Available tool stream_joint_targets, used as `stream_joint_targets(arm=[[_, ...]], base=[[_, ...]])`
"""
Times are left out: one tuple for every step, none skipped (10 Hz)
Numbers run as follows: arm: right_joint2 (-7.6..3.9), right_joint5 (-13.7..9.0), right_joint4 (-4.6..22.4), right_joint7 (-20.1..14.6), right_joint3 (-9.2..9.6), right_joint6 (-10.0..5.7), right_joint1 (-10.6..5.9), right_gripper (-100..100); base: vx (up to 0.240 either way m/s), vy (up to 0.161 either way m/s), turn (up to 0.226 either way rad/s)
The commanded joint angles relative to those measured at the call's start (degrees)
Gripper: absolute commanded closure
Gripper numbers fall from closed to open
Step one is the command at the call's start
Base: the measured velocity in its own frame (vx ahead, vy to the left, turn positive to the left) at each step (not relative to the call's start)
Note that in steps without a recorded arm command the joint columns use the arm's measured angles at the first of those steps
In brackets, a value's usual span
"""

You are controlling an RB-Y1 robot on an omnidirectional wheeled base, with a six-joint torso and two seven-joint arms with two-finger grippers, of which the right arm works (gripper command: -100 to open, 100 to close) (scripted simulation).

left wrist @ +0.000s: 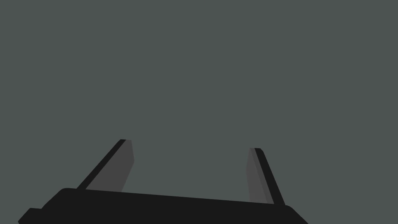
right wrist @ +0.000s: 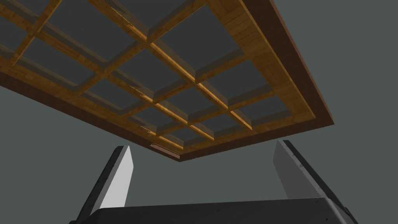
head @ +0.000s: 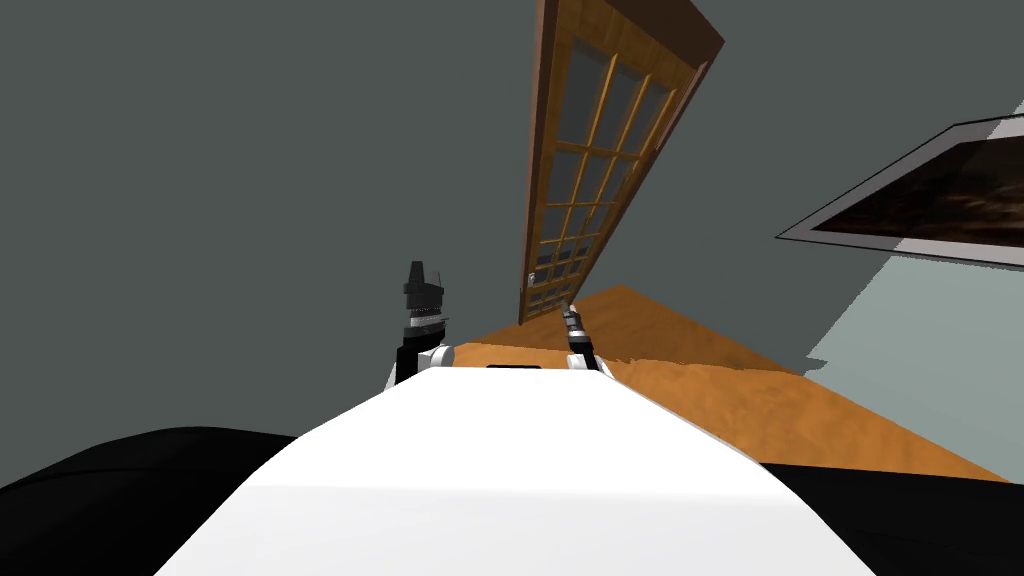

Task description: Pull the door open

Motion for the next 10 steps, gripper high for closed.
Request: stream_joint_targets(arm=[[-0.33, 0.01, 2.46, 2.62, 0.24, -0.61, -0.82, -100], [-0.55, 0.01, 4.18, 4.11, 0.38, -1.14, -1.35, -100], [-0.75, 0.01, 5.87, 5.57, 0.51, -1.66, -1.87, -100], [-0.95, 0.01, 7.54, 7.02, 0.64, -2.17, -2.38, -100], [-1.16, 0.02, 9.21, 8.46, 0.77, -2.68, -2.9, -100], [-1.36, 0.02, 10.88, 9.91, 0.91, -3.19, -3.41, -100], [-1.56, 0.02, 12.55, 11.35, 1.04, -3.71, -3.93, -100], [-1.75, 0.02, 14.14, 12.74, 1.16, -4.2, -4.42, -100], [-1.94, 0.02, 15.71, 14.1, 1.29, -4.68, -4.9, -100], [-2.13, 0.02, 17.28, 15.46, 1.41, -5.16, -5.39, -100]], base=[[0.094, -0.037, 0.13], [0.091, -0.037, 0.131], [0.082, -0.038, 0.126], [0.085, -0.048, 0.128], [0.092, -0.029, 0.166], [0.099, -0.037, 0.126], [0.089, -0.047, 0.122], [0.084, -0.036, 0.125], [0.09, -0.042, 0.124], [0.084, -0.047, 0.131]])
